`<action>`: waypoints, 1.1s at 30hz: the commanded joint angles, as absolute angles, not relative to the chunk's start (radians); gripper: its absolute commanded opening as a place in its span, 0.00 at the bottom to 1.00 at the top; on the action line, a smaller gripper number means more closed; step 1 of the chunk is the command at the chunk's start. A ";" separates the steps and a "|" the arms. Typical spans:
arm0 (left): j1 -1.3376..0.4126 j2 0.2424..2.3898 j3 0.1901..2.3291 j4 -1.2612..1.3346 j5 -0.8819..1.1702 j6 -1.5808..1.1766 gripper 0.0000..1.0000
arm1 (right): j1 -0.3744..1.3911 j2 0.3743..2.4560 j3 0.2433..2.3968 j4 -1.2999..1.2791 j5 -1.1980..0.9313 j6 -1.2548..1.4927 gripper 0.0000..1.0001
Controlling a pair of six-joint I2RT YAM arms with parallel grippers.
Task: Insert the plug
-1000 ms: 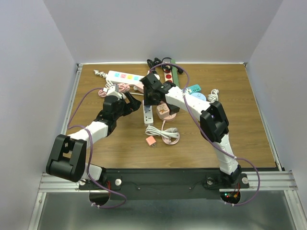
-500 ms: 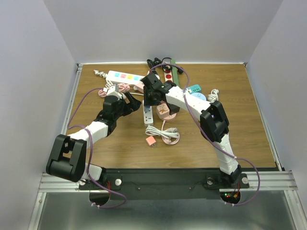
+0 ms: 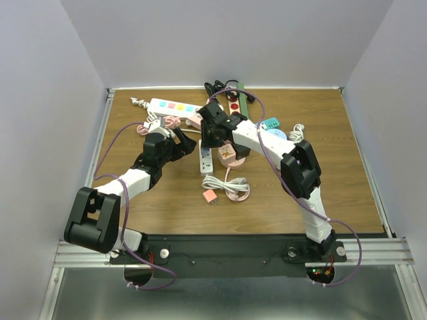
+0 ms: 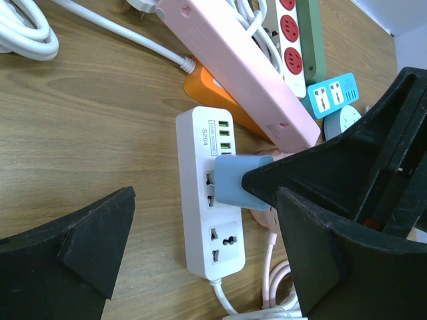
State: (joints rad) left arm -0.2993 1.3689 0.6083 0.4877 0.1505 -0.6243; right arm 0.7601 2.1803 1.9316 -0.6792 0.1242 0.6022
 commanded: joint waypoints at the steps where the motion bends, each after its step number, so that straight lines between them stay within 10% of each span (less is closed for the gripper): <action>1: -0.296 1.348 0.601 0.506 0.160 -0.603 0.98 | 0.761 2.076 1.930 -0.686 0.166 0.603 0.00; 33: -0.296 1.344 0.598 0.506 0.161 -0.600 0.98 | 0.772 2.169 1.925 -0.663 0.095 0.604 0.00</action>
